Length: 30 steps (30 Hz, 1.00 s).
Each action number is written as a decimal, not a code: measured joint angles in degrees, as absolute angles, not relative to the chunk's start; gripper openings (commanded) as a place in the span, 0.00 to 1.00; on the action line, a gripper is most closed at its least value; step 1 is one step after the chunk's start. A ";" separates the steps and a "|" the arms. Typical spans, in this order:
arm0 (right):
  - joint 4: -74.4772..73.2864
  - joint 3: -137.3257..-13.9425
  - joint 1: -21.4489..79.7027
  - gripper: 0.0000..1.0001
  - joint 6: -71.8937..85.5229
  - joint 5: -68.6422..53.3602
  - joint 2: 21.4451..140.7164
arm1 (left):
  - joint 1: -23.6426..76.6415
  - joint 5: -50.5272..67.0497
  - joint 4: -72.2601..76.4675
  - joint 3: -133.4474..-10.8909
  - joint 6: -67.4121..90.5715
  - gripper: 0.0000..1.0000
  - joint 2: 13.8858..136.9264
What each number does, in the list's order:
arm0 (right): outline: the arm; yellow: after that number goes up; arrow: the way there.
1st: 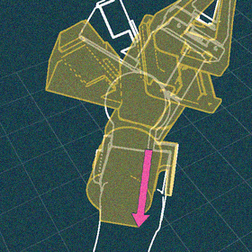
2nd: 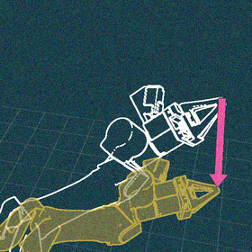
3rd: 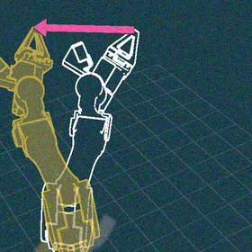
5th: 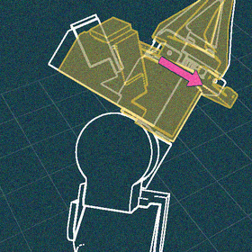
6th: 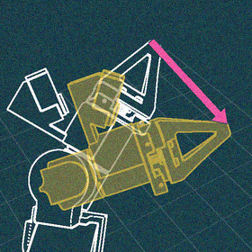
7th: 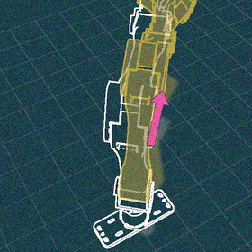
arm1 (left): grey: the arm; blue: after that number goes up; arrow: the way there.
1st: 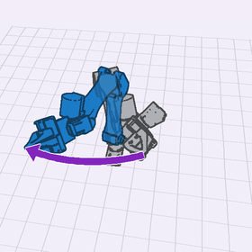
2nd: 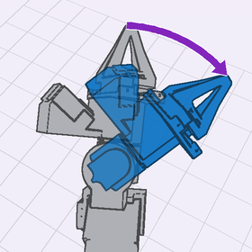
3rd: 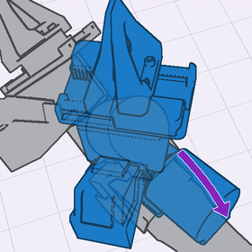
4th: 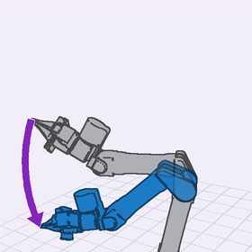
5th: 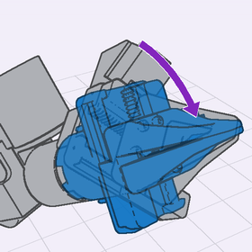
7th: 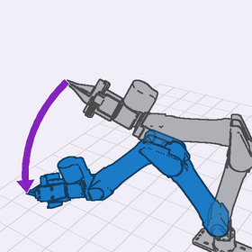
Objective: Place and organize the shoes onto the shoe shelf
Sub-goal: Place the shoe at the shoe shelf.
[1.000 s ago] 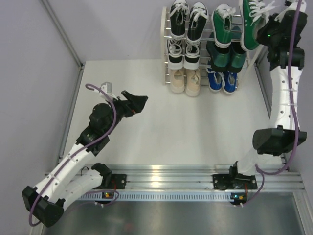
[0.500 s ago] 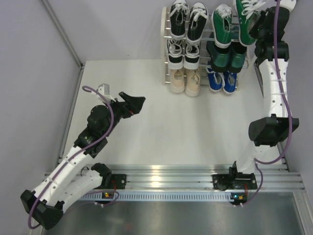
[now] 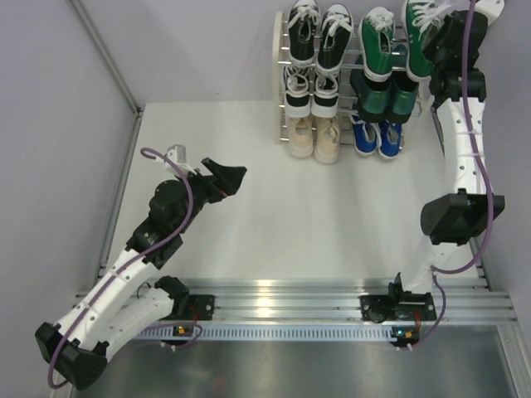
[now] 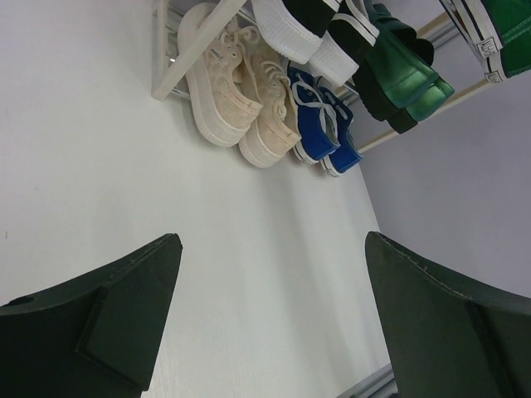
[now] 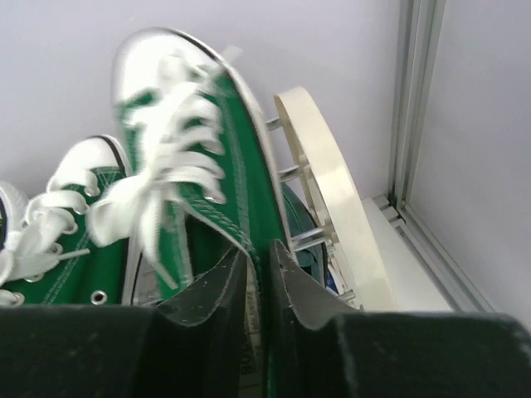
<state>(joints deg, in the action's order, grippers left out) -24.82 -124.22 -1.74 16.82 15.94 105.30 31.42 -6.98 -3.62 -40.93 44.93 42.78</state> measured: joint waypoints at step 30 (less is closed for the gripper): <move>-19.31 -122.76 -1.78 0.23 20.73 5.50 105.03 | 31.42 -7.38 -3.92 -40.27 45.32 0.98 41.23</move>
<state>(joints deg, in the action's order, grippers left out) -19.31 -122.76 -1.78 20.73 5.50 105.03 31.42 -7.38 -3.92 -40.27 45.32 41.23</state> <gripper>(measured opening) 0.214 0.974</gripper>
